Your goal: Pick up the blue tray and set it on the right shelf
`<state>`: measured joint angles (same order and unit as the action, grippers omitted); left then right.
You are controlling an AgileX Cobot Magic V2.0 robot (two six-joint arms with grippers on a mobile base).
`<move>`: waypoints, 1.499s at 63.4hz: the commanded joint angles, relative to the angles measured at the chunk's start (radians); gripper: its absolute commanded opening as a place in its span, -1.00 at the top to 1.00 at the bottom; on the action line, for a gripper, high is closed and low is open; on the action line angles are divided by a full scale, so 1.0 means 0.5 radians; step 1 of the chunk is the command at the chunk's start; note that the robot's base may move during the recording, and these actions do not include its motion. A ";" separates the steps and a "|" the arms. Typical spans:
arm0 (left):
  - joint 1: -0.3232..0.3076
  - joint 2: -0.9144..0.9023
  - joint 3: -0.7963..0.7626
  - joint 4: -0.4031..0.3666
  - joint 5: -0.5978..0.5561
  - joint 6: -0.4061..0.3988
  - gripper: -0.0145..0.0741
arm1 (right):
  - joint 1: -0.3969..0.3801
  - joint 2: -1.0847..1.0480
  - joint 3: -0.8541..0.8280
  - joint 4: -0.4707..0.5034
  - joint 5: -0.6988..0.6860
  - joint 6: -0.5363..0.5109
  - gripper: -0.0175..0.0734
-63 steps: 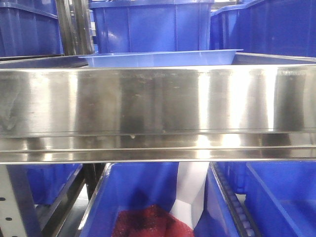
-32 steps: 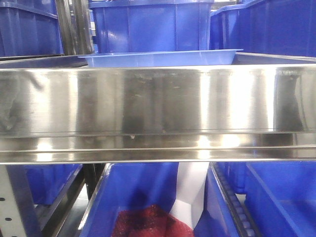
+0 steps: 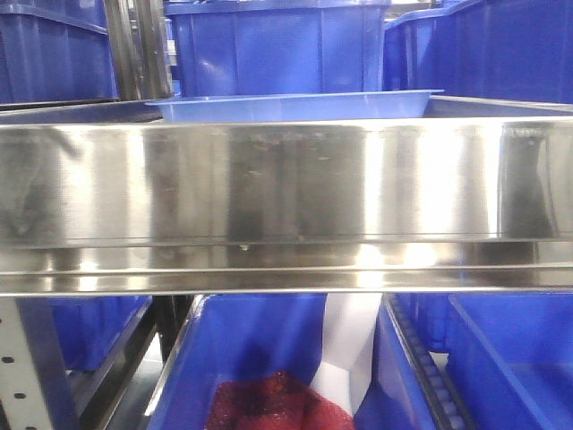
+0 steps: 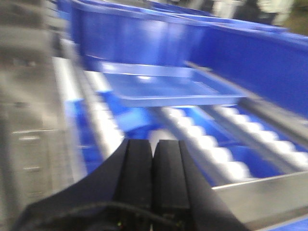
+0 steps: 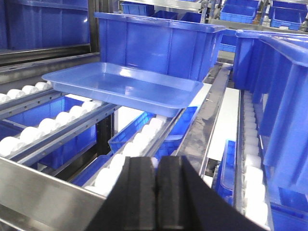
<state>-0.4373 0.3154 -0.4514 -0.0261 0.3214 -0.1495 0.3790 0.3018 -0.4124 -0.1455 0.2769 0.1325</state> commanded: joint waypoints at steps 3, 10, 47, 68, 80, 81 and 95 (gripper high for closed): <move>0.260 -0.115 0.001 -0.118 -0.080 0.264 0.78 | 0.004 0.012 -0.057 -0.024 -0.192 -0.024 0.49; 0.508 -0.266 0.222 -0.118 -0.286 0.263 0.78 | 0.004 0.012 -0.057 -0.024 -0.192 -0.024 0.49; 0.789 -0.682 1.022 -0.118 -1.032 0.263 0.78 | 0.004 0.012 -0.057 -0.024 -0.192 -0.024 0.49; 0.789 -0.682 1.022 -0.118 -1.032 0.263 0.78 | 0.004 0.012 -0.057 -0.024 -0.192 -0.024 0.49; 0.789 -0.682 1.022 -0.118 -1.032 0.263 0.78 | 0.004 0.012 -0.057 -0.024 -0.192 -0.024 0.49; 0.789 -0.682 1.022 -0.118 -1.032 0.263 0.78 | 0.004 0.012 -0.057 -0.024 -0.192 -0.024 0.49; 0.789 -0.682 1.022 -0.118 -1.032 0.263 0.78 | -0.006 0.012 -0.057 -0.032 -0.223 -0.024 0.49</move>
<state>-0.0427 -0.0123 0.0289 -0.0765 -0.1062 -0.0198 0.3790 0.3018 -0.4124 -0.1476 0.2703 0.1302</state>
